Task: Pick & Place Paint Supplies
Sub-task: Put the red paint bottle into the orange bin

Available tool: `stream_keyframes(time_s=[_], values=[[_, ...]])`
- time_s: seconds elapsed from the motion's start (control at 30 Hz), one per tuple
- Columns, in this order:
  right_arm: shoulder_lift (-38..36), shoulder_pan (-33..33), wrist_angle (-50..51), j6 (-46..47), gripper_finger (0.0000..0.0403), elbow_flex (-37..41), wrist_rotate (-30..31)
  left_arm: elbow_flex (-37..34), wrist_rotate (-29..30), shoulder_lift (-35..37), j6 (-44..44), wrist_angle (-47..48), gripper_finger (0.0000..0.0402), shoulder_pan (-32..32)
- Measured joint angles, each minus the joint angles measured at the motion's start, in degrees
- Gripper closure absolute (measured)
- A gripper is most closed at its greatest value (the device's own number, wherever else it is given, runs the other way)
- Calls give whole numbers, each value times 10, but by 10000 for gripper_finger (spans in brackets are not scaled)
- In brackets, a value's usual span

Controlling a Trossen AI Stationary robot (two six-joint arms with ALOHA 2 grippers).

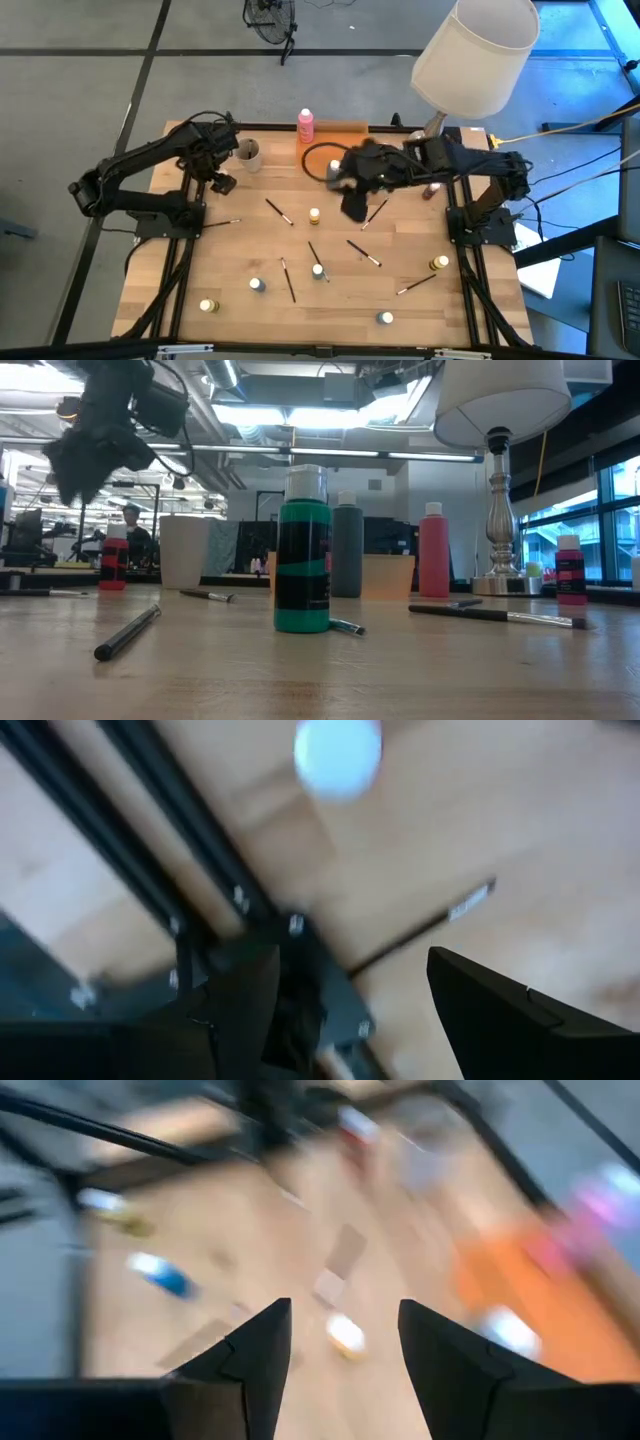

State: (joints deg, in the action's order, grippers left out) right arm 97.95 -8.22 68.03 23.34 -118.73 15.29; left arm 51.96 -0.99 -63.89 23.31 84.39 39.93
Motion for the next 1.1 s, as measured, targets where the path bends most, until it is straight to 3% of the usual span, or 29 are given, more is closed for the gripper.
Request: stream_keyframes(time_s=[0.1,0.23,0.53,0.73,1.1], values=[[0,22,103,84,215,-9,40,0,-13,18,13,30,151,-18],[0,71,228,238,215,-6,48,0,-40,49,43,43,151,-50],[19,158,220,207,206,23,0,0,-46,121,144,42,151,-136],[23,184,219,164,162,45,-4,0,-37,157,202,42,151,-190],[23,225,220,182,94,128,-4,0,-1,199,260,42,151,-251]])
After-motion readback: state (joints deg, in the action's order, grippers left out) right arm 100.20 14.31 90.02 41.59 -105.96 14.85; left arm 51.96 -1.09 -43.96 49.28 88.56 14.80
